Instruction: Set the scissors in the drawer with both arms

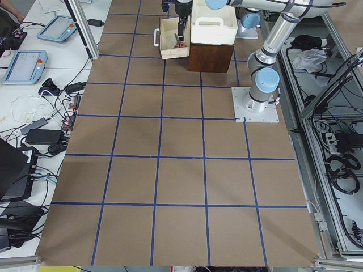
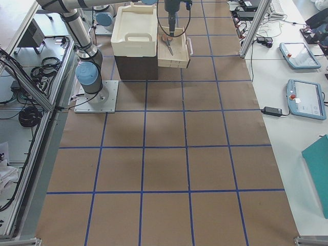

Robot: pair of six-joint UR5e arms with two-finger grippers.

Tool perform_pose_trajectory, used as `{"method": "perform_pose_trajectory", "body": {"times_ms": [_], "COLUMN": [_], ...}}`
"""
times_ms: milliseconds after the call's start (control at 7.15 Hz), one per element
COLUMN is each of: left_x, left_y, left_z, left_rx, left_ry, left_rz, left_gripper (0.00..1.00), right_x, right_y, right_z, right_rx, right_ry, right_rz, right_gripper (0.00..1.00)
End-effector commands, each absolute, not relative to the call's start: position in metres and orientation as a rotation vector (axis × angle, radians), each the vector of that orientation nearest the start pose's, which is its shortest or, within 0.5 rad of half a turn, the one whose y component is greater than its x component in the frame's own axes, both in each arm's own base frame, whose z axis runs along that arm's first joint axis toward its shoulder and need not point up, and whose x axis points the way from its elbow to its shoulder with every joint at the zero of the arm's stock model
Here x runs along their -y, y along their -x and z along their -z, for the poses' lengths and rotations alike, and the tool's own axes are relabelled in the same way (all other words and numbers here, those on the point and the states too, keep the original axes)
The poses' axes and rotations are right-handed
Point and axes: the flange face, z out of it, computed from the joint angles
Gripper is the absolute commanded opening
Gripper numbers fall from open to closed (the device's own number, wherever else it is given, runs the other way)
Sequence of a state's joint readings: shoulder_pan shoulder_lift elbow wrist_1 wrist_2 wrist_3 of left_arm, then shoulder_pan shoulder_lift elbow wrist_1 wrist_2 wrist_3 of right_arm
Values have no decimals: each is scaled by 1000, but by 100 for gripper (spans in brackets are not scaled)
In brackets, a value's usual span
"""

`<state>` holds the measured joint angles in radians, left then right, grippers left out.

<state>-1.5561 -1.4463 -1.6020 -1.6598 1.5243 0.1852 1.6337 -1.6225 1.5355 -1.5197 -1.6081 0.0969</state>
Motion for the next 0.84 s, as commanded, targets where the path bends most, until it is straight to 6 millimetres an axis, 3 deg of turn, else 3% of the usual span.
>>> {"method": "perform_pose_trajectory", "body": {"times_ms": [0, 699], "left_x": [439, 444], "left_y": [133, 132], "left_z": [-523, -519], "left_rx": [-3176, -3180], "left_ry": [-272, -282], "left_rz": [29, 28], "left_gripper": [91, 91], "right_x": [463, 463], "right_y": [-159, -159], "right_z": [-525, -525], "right_rx": [-3173, -3173], "right_ry": [-55, -55], "right_rz": [60, 60], "right_gripper": [100, 100]}}
